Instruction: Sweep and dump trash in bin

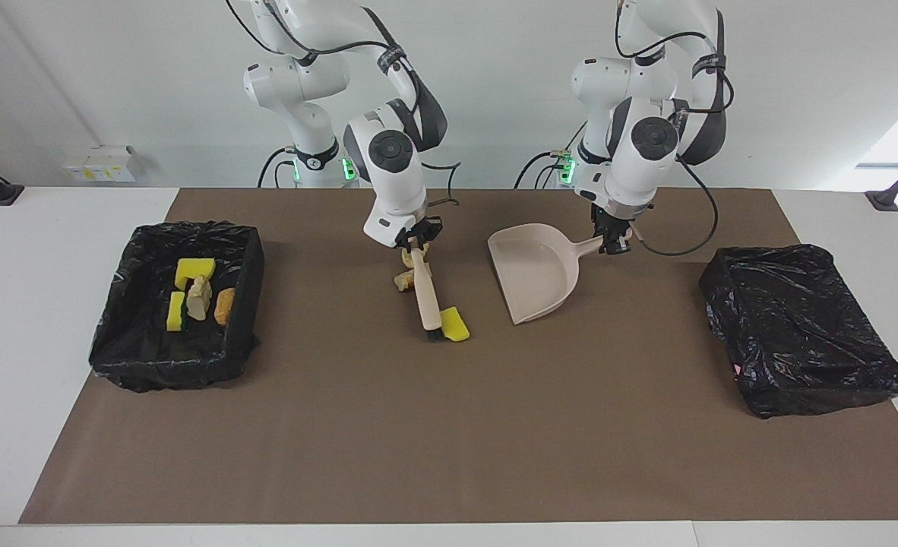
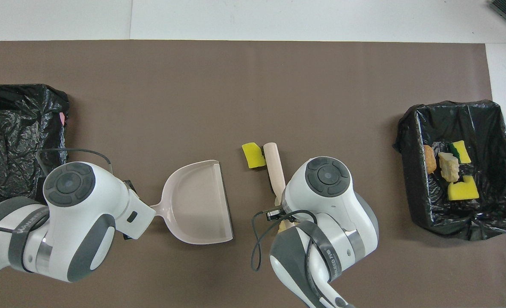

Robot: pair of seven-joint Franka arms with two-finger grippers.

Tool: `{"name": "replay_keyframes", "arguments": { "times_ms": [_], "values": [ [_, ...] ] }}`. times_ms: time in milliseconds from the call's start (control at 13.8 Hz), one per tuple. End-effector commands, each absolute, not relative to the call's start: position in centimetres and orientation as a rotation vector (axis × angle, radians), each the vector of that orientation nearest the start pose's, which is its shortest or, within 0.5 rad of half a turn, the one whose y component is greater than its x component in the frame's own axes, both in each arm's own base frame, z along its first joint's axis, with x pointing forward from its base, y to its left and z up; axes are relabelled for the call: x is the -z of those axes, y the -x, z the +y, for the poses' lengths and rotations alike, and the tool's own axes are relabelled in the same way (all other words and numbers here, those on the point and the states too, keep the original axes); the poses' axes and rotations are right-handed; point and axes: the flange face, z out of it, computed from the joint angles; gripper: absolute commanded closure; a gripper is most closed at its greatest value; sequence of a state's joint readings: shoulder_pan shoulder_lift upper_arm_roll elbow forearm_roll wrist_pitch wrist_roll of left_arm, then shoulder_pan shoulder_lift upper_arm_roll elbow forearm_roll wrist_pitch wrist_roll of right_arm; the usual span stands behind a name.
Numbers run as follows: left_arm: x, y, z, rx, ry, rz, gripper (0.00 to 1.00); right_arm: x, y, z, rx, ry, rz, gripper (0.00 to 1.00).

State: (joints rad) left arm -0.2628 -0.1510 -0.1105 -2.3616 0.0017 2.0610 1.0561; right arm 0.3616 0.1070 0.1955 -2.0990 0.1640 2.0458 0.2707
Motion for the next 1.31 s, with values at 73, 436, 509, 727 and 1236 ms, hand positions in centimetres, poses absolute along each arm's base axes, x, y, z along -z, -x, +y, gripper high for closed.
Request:
{"name": "replay_keyframes", "arguments": {
  "times_ms": [73, 436, 509, 727, 1236],
  "values": [
    [-37.4, -41.1, -16.7, -0.164, 2.365, 2.064, 1.00, -41.8, -47.6, 27.5, -0.323, 3.006, -0.225, 1.00],
    [-37.5, -44.4, -14.5, 0.043, 2.413, 1.947, 1.00, -40.9, -40.4, 21.8, -0.407, 3.094, -0.028, 1.00],
    [-37.4, -44.5, -14.1, 0.043, 2.409, 1.939, 1.00, -39.8, -38.3, 20.8, -0.390, 3.107, -0.019, 1.00],
    [-37.3, -44.5, -13.7, 0.026, 2.414, 1.936, 1.00, -37.4, -35.8, 20.1, -0.373, 3.120, -0.047, 1.00],
    [-37.0, -44.3, -13.3, -0.007, 2.429, 1.931, 1.00, -32.3, -38.5, 24.9, -0.349, 3.085, -0.097, 1.00]
  ]
}}
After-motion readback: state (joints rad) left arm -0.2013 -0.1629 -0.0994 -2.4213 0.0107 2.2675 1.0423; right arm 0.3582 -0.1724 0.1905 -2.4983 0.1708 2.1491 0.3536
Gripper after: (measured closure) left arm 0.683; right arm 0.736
